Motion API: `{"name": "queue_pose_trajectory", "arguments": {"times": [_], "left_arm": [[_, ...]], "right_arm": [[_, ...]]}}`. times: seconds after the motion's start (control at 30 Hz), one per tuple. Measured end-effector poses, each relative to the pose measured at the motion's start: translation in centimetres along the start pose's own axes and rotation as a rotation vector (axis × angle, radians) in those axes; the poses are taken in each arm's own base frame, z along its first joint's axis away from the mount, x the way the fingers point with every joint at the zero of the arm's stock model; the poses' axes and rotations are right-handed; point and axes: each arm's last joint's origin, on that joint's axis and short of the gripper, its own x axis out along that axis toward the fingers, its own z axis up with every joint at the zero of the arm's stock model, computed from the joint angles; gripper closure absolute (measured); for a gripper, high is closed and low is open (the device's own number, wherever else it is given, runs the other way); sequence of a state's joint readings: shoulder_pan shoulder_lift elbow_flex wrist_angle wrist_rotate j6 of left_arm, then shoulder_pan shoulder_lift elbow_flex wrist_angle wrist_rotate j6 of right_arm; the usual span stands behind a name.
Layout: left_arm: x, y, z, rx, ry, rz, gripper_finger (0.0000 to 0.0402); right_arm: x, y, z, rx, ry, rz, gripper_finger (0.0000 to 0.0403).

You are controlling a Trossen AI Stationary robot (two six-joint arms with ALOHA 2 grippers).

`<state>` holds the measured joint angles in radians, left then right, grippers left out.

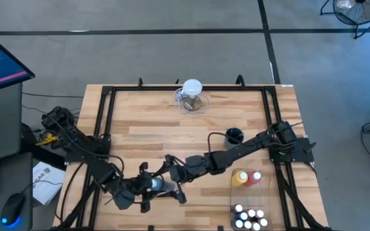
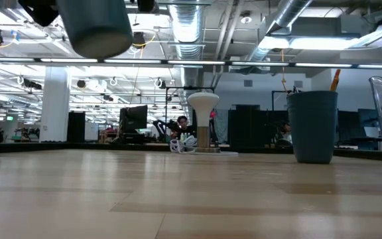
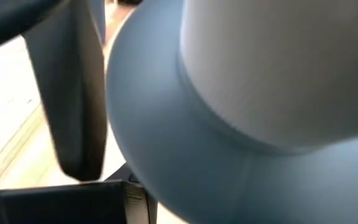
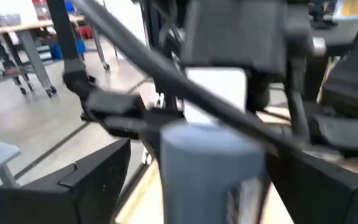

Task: Pick & Place Paint Supplies
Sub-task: Put the large dark blue paint bottle into the transparent bin

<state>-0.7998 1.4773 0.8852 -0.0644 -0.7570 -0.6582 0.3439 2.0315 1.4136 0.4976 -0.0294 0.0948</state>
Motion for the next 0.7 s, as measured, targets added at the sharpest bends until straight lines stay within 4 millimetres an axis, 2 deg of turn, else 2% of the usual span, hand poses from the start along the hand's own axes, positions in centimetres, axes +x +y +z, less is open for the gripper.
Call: {"name": "queue_pose_trajectory", "arguments": {"times": [0.1, 0.4, 0.7], "left_arm": [[-0.01, -0.02, 0.02, -0.002, -0.004, 0.001, 0.028], [-0.01, -0.01, 0.08, -0.001, -0.012, 0.006, 0.0281], [0.4, 0.27, 0.49, 0.028, -0.022, 0.01, 0.0281]], "right_arm": [[0.0, -0.05, -0.24, 0.001, 0.022, -0.001, 0.0051], [-0.01, -0.38, -0.22, 0.002, 0.022, -0.01, 0.0107], [-0.03, -0.52, -0.33, 0.006, 0.036, -0.016, 0.0111]]}}
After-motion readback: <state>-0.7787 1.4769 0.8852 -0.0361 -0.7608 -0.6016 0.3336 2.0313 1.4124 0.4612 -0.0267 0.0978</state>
